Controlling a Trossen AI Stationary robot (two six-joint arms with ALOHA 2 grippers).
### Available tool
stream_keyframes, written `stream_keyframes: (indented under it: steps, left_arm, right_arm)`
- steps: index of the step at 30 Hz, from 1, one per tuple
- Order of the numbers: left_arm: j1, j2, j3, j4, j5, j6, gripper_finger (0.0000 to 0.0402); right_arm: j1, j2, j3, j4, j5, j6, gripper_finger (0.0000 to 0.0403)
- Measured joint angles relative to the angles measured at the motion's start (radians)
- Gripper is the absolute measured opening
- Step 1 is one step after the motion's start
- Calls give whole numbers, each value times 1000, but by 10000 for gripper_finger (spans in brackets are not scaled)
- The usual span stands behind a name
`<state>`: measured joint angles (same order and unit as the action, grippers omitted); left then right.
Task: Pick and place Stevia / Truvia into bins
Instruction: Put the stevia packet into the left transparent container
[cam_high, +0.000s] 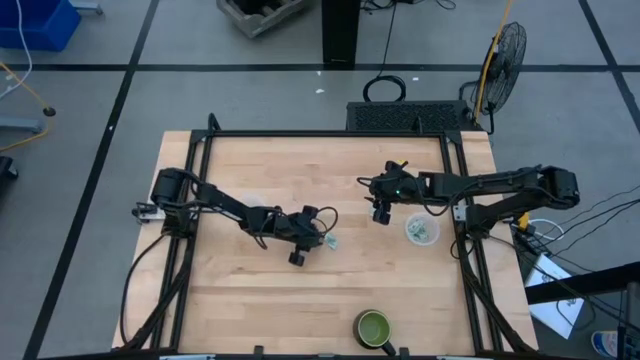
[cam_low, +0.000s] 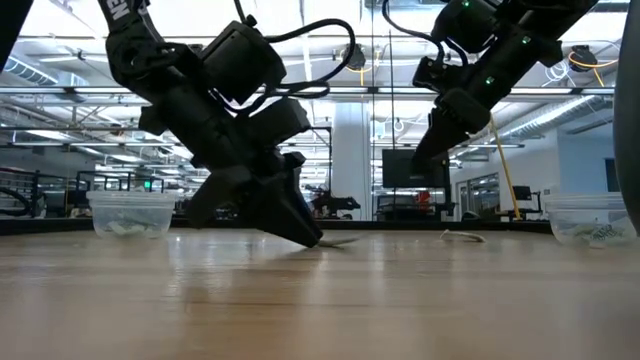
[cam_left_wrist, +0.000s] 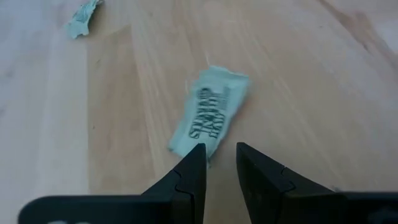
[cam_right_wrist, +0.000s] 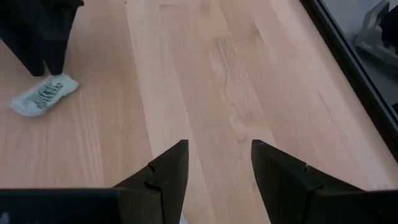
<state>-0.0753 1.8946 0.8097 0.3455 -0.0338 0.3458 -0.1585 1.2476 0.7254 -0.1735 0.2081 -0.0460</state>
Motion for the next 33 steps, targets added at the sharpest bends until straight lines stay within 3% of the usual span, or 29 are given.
stream_keyframes:
  steps: [4, 9, 18, 27, 33]
  left_arm:
    - [1, 1, 0, -3, 8, 1, 76]
    - [20, 2, 0, -19, 19, -9, 9]
    - [40, -29, -5, -37, -33, 12, 5]
    - [40, -214, -6, -195, -82, 15, 3]
    - [39, -241, -4, -225, -42, -63, 33]
  right_arm:
    - [0, 0, 0, 3, 0, 0, 169]
    - [0, 0, 0, 5, 0, 0, 169]
    - [0, 0, 0, 5, 0, 0, 169]
    - [0, 0, 0, 13, -1, 0, 169]
    - [0, 0, 0, 29, -1, 0, 169]
